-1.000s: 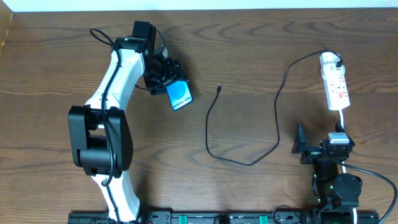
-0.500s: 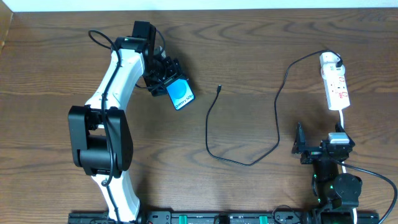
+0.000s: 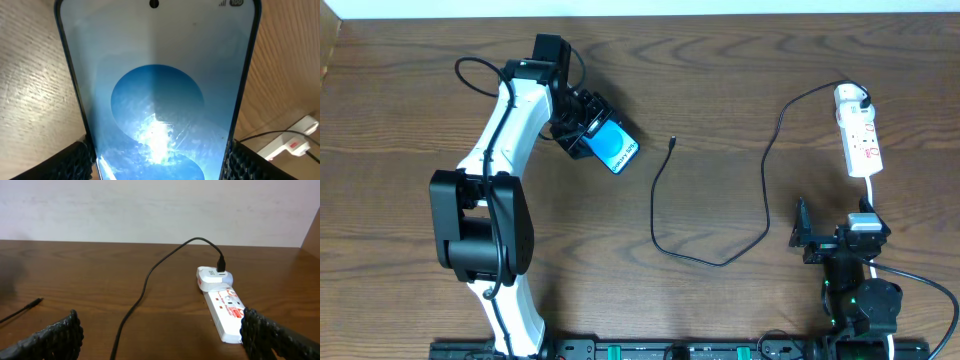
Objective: Plug charger to phone and switch on socket
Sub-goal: 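Lift the phone with the left gripper and tilt it rightward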
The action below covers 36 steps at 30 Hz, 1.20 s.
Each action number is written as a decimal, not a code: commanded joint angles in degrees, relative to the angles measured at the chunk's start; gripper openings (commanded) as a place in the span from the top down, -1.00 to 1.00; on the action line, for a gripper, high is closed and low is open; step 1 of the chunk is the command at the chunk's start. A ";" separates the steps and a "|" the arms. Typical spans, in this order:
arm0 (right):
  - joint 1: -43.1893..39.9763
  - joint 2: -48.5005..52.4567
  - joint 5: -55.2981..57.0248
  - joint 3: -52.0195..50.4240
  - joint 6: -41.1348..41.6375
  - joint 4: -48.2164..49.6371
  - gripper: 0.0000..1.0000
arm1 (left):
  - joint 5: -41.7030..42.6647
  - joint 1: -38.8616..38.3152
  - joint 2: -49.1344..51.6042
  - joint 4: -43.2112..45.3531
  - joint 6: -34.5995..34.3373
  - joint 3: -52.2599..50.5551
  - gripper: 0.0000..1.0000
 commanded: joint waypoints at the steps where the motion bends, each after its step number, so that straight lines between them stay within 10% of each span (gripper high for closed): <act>1: 0.92 -0.09 -0.35 -0.07 0.35 -0.26 -0.98 | 5.40 -0.17 -2.64 -0.28 -2.78 0.17 -0.21; 36: 0.92 -0.09 -0.35 -0.07 0.35 -0.26 -0.99 | 28.63 -0.17 -2.64 -1.53 -17.57 0.17 -0.18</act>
